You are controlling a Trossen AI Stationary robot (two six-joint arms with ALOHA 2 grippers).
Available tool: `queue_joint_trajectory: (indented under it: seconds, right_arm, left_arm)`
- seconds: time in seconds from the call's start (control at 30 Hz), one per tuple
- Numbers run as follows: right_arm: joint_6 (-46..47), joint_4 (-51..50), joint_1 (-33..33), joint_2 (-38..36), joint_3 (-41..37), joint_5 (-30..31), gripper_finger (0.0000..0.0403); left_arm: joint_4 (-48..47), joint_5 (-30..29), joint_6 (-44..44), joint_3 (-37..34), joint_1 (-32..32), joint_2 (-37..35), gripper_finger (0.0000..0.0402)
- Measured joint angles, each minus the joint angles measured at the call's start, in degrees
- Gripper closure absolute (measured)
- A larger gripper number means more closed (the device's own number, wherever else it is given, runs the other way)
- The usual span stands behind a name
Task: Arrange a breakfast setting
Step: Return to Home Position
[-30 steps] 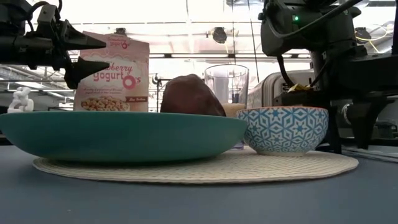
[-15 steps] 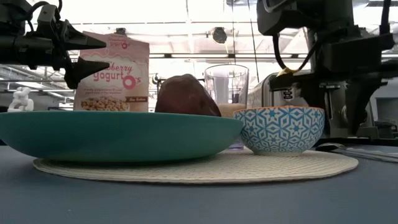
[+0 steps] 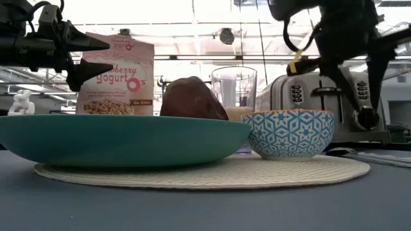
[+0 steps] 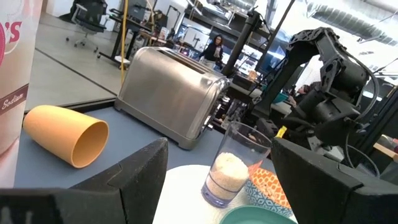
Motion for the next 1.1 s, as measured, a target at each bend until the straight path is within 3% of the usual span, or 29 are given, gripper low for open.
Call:
queue_joint_trajectory:
  seconds: [0.2,0.43,0.73,0.9,1.1]
  right_arm:
    - [4.46,-2.34,0.0,0.0,5.17,-0.17,0.0396]
    - [11.23,-4.95,-0.61,-2.1,14.65,-0.28,0.0393]
    - [20.04,2.66,-1.18,-18.74,16.32,-0.28,0.0397]
    - [18.03,11.05,-1.19,-28.3,16.32,-0.28,0.04]
    - [16.46,17.21,-1.7,-38.43,15.33,-0.24,0.04]
  left_arm:
    - [2.09,0.0,1.64,0.0,0.0,-0.01,0.0115]
    - [3.02,0.49,4.8,0.0,0.0,-0.01,0.0117]
    - [2.51,1.49,11.91,0.0,0.0,-0.01,0.0201]
    - [-2.57,1.53,14.92,0.0,-0.02,0.01,0.0246]
    - [-6.69,1.55,16.2,0.0,0.0,0.0,0.0269]
